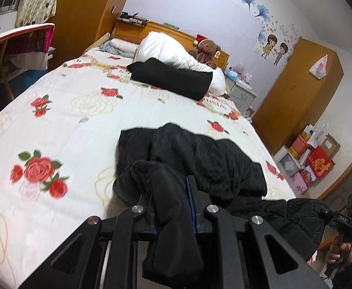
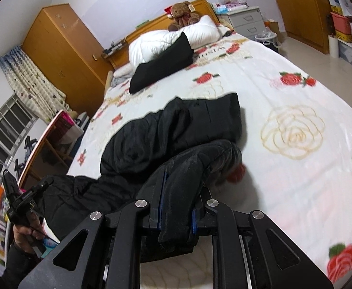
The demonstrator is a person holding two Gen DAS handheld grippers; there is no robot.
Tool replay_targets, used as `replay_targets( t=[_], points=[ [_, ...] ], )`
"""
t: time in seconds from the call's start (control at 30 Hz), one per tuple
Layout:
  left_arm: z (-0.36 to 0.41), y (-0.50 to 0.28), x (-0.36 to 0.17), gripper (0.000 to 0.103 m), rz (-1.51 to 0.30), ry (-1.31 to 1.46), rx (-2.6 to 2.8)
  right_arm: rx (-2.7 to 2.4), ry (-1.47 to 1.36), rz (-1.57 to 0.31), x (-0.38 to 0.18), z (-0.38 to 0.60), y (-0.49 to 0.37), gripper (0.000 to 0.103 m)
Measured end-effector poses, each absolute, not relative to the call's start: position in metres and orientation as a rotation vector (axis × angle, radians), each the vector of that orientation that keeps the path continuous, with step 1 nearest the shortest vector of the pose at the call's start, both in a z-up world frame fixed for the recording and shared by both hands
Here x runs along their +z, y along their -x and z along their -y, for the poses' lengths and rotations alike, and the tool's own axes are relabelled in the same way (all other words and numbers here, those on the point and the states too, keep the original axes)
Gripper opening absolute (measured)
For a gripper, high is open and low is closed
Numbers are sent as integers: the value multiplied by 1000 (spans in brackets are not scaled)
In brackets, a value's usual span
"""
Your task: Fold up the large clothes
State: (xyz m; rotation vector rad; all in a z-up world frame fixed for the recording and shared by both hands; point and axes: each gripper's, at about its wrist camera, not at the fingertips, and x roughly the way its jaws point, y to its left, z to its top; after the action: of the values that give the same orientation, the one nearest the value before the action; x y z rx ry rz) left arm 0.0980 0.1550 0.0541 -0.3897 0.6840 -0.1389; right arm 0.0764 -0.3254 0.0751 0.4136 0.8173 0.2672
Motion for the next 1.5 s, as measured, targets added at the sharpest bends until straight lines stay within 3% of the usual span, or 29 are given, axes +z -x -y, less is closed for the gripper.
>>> replay_targets(
  t=[0.27, 0.5, 0.8, 1.07, 1.17, 1.27, 1.3, 1.37, 1.5],
  points=[
    [-175, -161, 58, 19, -660, 475, -107, 239, -486, -776, 86, 336, -142, 16],
    [-182, -238, 28, 19, -720, 528, -39, 198, -512, -808, 71, 338, -216, 16],
    [-172, -321, -36, 20, -835, 472, 0, 148, -501, -943, 8, 333, -308, 18],
    [-167, -344, -58, 27, -886, 483, -8, 147, -548, -990, -22, 335, -324, 22],
    [-171, -337, -47, 33, -881, 487, -31, 173, -541, -977, -8, 337, -319, 28],
    [-175, -329, -30, 45, -865, 495, -43, 218, -543, -946, 12, 341, -309, 44],
    [-176, -326, -24, 50, -860, 498, -46, 237, -542, -935, 20, 342, -305, 54],
    [-176, -322, -13, 54, -860, 497, -44, 250, -524, -915, 35, 340, -298, 64],
    [-173, -309, 13, 62, -838, 483, -50, 257, -490, -877, 60, 336, -289, 70]
  ],
)
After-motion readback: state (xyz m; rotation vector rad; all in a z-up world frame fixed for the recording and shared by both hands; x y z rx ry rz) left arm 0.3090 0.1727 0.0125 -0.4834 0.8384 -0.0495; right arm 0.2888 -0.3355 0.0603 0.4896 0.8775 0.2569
